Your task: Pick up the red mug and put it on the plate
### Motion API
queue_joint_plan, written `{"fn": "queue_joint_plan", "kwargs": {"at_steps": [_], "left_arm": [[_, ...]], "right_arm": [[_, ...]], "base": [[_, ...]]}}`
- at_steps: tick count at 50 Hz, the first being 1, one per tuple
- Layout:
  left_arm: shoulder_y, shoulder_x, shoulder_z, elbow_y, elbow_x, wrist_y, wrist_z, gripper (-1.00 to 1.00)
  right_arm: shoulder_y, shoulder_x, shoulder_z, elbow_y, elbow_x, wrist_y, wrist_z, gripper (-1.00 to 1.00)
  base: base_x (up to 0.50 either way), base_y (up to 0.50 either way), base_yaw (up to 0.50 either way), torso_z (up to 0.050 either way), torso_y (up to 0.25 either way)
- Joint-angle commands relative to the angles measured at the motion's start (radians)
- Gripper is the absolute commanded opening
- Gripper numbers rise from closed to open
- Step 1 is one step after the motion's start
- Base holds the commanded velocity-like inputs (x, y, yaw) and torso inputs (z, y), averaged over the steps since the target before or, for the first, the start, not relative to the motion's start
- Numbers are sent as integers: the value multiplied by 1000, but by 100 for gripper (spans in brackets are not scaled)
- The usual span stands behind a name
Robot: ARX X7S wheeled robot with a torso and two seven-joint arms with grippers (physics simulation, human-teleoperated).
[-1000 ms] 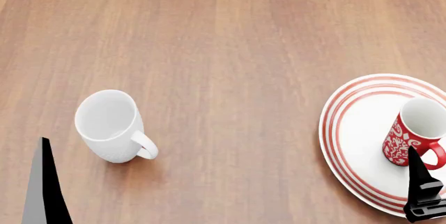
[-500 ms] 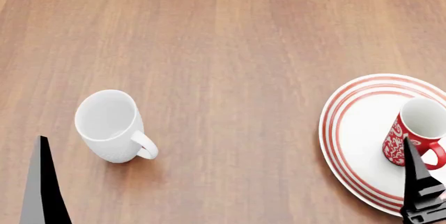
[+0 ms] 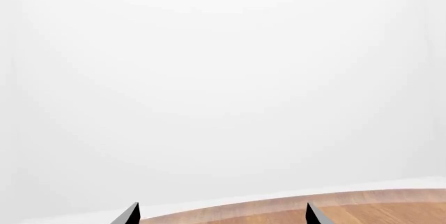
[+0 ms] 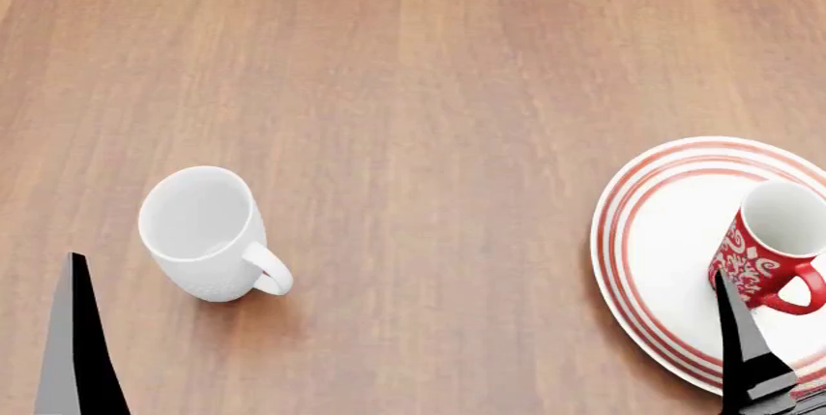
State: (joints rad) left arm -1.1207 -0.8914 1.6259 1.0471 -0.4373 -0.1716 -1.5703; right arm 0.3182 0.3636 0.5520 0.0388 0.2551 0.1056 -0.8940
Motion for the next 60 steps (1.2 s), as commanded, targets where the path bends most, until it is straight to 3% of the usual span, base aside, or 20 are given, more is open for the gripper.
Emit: {"fn": "queue_joint_plan", "kwargs": {"at_steps": [1,60], "left_arm": [[2,0,2,0,5,0,0,100],[46,14,0,0,43,-7,1,100]], "right_arm": [[-44,-12,-5,-68,11,-13,-11,100],[-265,-86,-65,-319,41,-173,-90,100]], "base": [[0,0,0,0,0],[0,0,0,0,0]]}}
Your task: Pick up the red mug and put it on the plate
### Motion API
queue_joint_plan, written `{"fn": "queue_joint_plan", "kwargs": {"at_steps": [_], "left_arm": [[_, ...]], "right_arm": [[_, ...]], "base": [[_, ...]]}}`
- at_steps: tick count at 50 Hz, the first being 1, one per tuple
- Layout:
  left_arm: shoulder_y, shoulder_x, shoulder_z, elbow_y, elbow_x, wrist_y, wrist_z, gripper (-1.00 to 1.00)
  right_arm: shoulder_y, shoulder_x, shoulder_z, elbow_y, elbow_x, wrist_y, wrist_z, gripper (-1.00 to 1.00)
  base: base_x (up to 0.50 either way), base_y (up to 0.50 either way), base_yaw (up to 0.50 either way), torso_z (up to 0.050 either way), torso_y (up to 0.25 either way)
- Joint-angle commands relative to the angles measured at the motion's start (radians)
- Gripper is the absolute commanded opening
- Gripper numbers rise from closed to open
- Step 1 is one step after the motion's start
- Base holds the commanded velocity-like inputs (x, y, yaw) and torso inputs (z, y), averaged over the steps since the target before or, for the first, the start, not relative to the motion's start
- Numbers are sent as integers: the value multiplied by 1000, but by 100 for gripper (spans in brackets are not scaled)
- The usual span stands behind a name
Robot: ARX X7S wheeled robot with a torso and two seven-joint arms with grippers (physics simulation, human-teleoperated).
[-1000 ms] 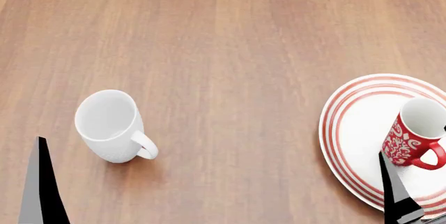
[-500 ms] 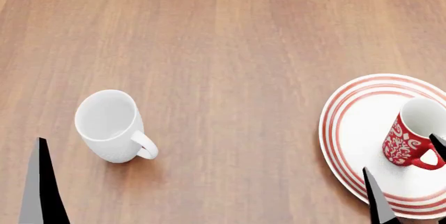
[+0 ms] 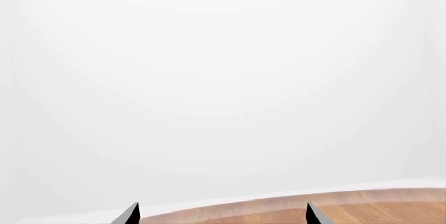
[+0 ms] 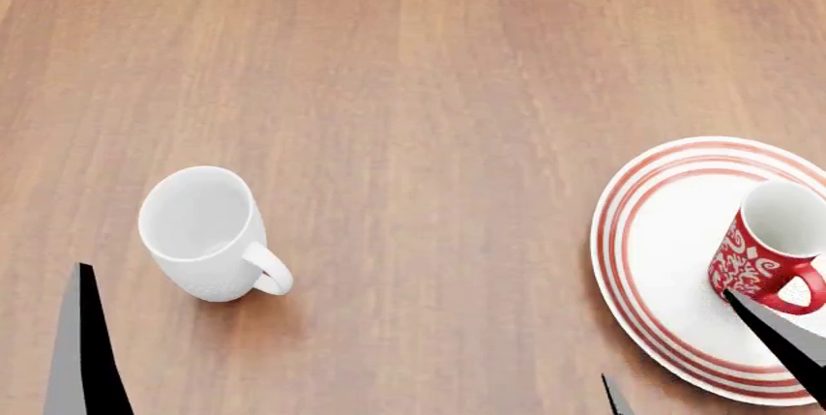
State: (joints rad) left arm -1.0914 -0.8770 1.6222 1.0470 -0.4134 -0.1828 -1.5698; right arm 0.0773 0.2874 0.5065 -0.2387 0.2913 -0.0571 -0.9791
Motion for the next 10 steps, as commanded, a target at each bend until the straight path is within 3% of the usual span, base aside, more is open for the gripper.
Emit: {"fn": "queue_joint_plan", "kwargs": {"at_steps": [1,10], "left_arm": [[18,-1,3,0,21,4,0,100],[19,0,5,0,23,4,0,100]], "right_arm": [[-25,-9,-20,-42,5,-10,-5,100],[-35,-8,-18,-91,23,17,14,100]], "base": [[0,0,0,0,0],[0,0,0,0,0]]}}
